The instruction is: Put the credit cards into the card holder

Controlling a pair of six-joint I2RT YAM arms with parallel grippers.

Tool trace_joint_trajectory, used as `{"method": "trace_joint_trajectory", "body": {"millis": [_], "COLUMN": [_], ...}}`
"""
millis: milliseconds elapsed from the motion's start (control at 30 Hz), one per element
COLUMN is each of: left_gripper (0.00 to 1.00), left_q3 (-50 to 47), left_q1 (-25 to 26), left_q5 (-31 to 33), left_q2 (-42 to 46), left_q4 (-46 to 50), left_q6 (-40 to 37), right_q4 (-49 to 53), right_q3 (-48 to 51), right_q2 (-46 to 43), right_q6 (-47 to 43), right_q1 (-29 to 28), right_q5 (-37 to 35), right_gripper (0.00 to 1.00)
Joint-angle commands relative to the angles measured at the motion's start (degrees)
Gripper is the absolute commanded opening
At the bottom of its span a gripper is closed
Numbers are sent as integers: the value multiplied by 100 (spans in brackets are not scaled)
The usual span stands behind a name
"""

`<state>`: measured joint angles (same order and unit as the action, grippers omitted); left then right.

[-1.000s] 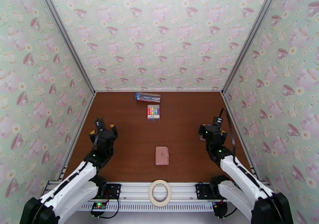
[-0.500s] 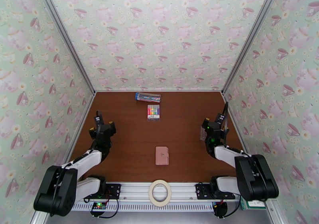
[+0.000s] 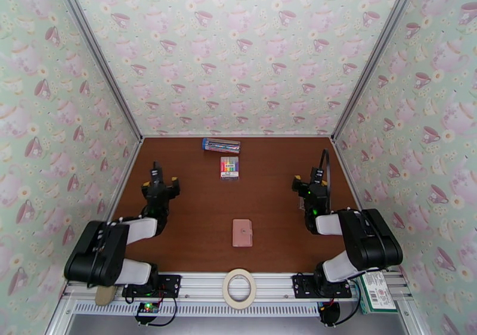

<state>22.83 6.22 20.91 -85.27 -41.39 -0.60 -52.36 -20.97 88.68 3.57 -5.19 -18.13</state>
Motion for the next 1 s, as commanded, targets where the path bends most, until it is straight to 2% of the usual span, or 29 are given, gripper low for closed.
{"method": "trace_joint_trajectory", "body": {"millis": [0, 967], "left_gripper": [100, 100], "left_q3": [266, 248], "left_q1": [-181, -213], "left_q5": [-236, -289], "left_q2": [-20, -7], "left_q4": [19, 17], "left_q6": [-65, -45], "right_q4": [61, 86], "right_q3": [-126, -147], "right_q2": [-13, -10], "right_q6": [-42, -159], "right_q1": [40, 36], "right_q5": [213, 464], "right_gripper": [100, 100]}}
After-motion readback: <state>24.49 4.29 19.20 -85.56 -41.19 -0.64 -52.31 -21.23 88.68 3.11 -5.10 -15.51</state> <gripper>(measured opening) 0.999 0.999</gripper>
